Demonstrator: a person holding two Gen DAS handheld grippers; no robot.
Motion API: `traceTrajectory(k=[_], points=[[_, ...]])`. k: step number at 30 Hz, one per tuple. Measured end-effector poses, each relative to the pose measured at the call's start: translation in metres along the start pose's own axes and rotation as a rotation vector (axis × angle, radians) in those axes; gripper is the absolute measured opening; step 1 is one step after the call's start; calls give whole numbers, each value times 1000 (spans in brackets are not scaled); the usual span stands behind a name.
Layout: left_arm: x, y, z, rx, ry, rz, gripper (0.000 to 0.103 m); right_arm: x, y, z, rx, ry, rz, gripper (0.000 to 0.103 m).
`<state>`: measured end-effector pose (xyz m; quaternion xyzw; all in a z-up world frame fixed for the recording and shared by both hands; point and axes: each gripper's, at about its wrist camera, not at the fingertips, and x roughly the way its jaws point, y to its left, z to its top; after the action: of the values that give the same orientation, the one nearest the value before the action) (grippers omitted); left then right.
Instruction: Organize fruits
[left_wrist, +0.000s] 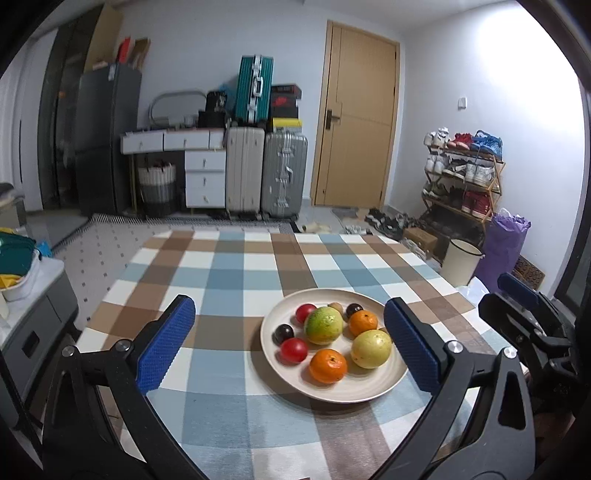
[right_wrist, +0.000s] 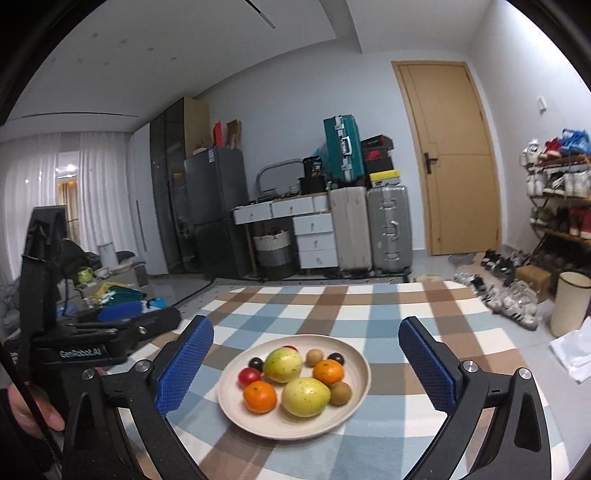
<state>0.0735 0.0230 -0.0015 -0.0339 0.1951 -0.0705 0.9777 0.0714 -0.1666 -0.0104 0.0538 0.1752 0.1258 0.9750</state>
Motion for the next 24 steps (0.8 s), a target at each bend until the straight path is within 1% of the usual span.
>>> traceTrajectory(k=[4,7,10,12,14,18,21,22,24], points=[[-13,-1,-16,50,-84,28,102,-3,0,-14,-6,8,-36,102],[-12,0,-30,70,-99,50,102,-3,3,-24,-37,16,-64,102],[-8,5,-40,59,-108,76,102,1,6,-31,-71,22,-73,102],[-5,9,-47,57,-120,104,102,1,9,-33,-92,12,-87,102],[-1,11,-53,64,-127,113,102,1,10,-34,-102,4,-93,102],[9,20,-55,29,-88,101,102,2,11,-35,-116,17,-112,102],[22,24,-56,18,-38,123,102,15,6,-37,-102,80,-124,102],[26,23,-57,22,-33,125,102,17,4,-37,-91,91,-126,102],[27,20,-57,33,-45,130,102,15,2,-38,-84,81,-139,102]])
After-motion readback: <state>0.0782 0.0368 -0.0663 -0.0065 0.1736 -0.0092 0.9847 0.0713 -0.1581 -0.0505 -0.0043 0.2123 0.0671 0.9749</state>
